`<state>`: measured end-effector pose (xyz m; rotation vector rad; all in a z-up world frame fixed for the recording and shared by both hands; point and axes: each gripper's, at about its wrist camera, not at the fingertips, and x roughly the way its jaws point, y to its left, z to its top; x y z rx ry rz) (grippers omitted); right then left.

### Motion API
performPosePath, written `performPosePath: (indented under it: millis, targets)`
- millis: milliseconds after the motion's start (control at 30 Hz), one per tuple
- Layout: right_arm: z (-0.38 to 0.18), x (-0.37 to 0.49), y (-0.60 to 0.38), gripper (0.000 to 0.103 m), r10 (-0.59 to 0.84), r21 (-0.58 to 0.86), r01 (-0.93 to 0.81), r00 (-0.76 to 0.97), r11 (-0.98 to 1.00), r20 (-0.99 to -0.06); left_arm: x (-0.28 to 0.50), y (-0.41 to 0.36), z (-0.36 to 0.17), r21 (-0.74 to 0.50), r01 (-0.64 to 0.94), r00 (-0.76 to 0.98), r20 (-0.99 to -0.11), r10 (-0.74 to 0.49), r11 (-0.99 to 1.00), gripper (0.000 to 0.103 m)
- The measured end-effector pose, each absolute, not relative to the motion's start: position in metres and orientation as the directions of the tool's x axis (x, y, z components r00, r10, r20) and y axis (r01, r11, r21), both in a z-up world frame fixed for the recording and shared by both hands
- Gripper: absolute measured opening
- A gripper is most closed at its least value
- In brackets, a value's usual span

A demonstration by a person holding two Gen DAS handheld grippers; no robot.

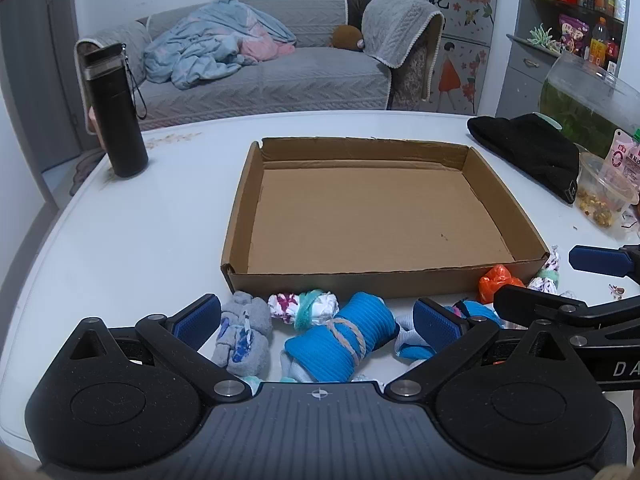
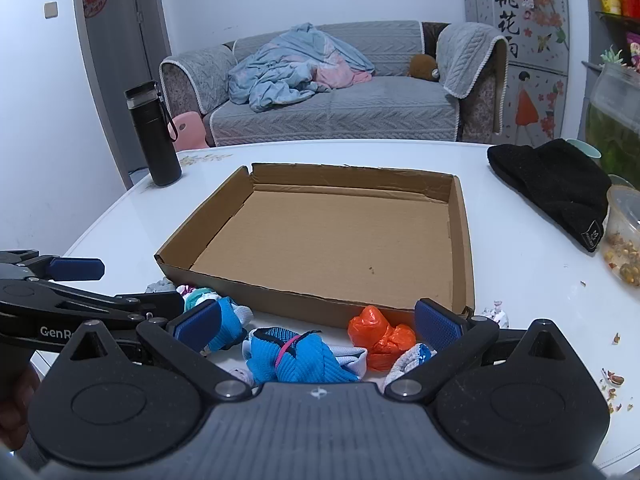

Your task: Organize objects

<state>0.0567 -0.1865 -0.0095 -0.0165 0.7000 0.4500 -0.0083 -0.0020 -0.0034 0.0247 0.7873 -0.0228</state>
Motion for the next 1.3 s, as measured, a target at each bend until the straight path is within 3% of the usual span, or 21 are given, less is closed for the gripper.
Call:
performPosePath:
  millis: [700,900,1100,1300]
  targets:
    - [-0.008,0.049,-0.19,0.103,0.39,0.11,-0.415,0.687,0.903,-0.613,-0.024,0.012,-0.002,0.036,0.013,0.718,-0.696,0.015,0.999,0.102]
    - [-0.021,0.026,-0.212,0.103,0.368,0.07,-0.406,0.725,0.911,-0.582,-0.078,0.062,-0.005,0.135,-0.089,0.752,-0.64,0.155,0.987,0.102]
    - [-0.046,0.005,-0.232,0.103,0.339,0.046,-0.386,0.739,0.921,-0.582,-0.119,0.1,-0.029,0.164,-0.132,0.703,-0.68,0.209,0.978,0.102]
    - [-0.066,0.011,-0.232,0.103,0.301,0.029,-0.365,0.716,0.931,-0.63,-0.115,0.096,-0.054,0.193,-0.058,0.677,-0.714,0.181,0.979,0.102]
